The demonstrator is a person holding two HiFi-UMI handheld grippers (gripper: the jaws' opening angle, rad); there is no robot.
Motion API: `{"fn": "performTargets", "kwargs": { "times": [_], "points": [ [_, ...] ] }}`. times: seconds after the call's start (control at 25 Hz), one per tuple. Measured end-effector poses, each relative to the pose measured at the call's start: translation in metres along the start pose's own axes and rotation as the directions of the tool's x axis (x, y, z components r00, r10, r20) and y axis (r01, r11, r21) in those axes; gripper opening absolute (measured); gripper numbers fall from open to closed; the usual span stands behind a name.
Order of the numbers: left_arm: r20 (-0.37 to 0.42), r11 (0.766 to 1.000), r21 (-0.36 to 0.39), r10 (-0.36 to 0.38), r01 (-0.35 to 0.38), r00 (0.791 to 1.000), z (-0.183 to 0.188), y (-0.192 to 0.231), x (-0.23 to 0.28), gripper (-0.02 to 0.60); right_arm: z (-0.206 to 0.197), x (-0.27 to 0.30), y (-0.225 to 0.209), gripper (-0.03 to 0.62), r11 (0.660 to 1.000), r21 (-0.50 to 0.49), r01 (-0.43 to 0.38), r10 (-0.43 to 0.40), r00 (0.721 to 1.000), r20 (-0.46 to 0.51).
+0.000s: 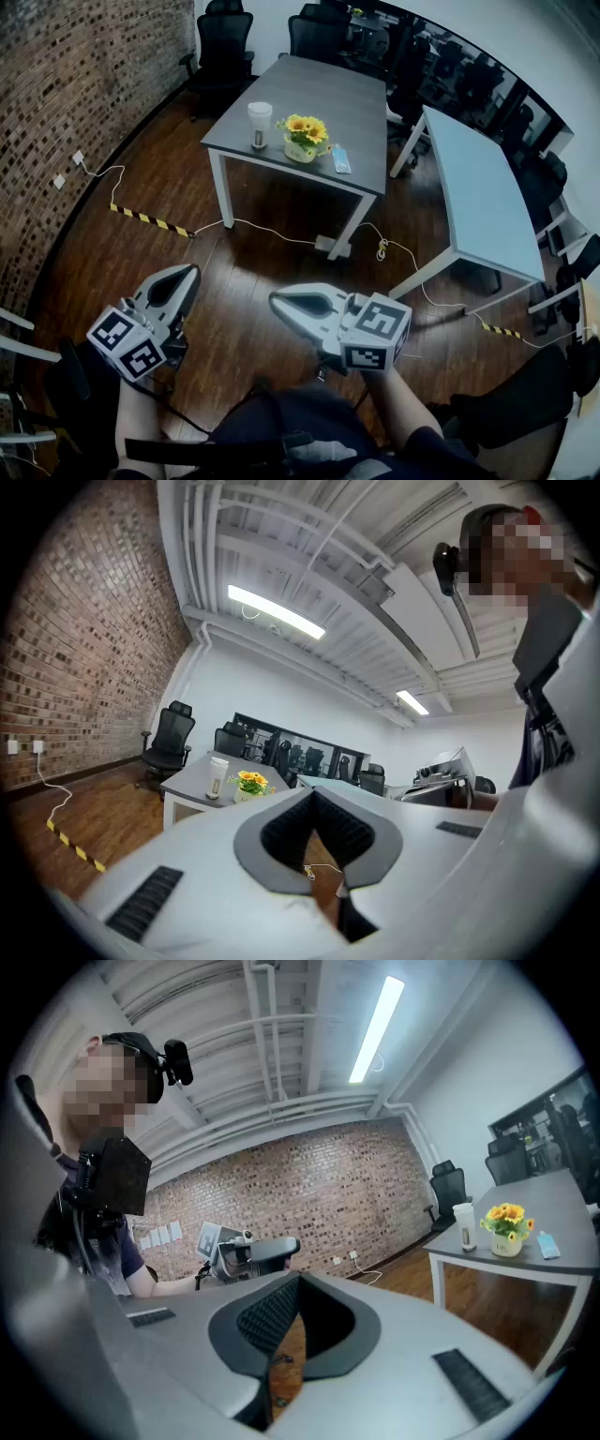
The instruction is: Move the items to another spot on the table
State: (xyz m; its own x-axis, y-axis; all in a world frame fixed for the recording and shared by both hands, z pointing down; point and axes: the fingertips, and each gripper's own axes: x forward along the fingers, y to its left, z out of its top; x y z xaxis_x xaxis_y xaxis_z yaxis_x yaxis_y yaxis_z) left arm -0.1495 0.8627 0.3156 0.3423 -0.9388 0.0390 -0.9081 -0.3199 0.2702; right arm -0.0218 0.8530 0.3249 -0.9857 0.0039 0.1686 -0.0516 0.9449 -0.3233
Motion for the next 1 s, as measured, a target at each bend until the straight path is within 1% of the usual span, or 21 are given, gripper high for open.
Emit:
{"fn": "performTargets", "kwargs": {
  "times": [0.16,0.28,0.36,0.56,0.68,0.8,0.92,1.0],
  "points": [
    [-0.012,1.000,-0.023,-0.022,0.022,1.000,-0.007,0.001,-0.001,-0.003,-0.007,0.011,-0.004,-0.017,1.000,0.001,0.001,-0.001,1.000,-0.027],
    [-0.041,0.995,-0.043,-0.091,0.089,0.995,-0.019,-0.007,0.006,-0.003,-0.013,0.016,-0.006,-0.017,0.999,0.000,-0.034,0.034,0.999,-0.034],
    [-0.060,0.993,-0.051,-0.108,0.105,0.992,-0.026,-0.007,0.011,-0.003,-0.019,0.019,-0.011,-0.017,0.999,0.015,-0.047,0.047,0.998,-0.037],
    [-0.099,0.996,-0.070,-0.067,0.061,0.993,-0.032,0.012,0.026,-0.003,-0.023,0.027,-0.037,-0.017,0.997,0.047,-0.057,0.058,0.998,-0.029],
    [-0.130,0.998,-0.060,-0.042,0.034,0.991,-0.035,0.024,0.046,-0.003,-0.020,0.033,-0.066,-0.017,0.998,0.055,-0.036,0.038,0.998,-0.040],
    [-0.161,0.998,-0.055,-0.035,0.026,0.986,-0.038,0.029,0.072,-0.003,-0.014,0.032,-0.098,-0.017,0.998,0.067,-0.020,0.023,0.999,-0.035],
    [-0.181,0.999,-0.046,-0.016,0.008,0.983,-0.036,0.038,0.100,-0.003,0.000,0.033,-0.129,-0.017,0.997,0.075,-0.036,0.037,0.999,-0.006],
    [-0.186,0.999,-0.046,-0.004,-0.005,0.982,-0.033,0.043,0.118,-0.003,0.006,0.033,-0.147,-0.017,0.996,0.070,-0.060,0.060,0.998,-0.001]
  ]
}}
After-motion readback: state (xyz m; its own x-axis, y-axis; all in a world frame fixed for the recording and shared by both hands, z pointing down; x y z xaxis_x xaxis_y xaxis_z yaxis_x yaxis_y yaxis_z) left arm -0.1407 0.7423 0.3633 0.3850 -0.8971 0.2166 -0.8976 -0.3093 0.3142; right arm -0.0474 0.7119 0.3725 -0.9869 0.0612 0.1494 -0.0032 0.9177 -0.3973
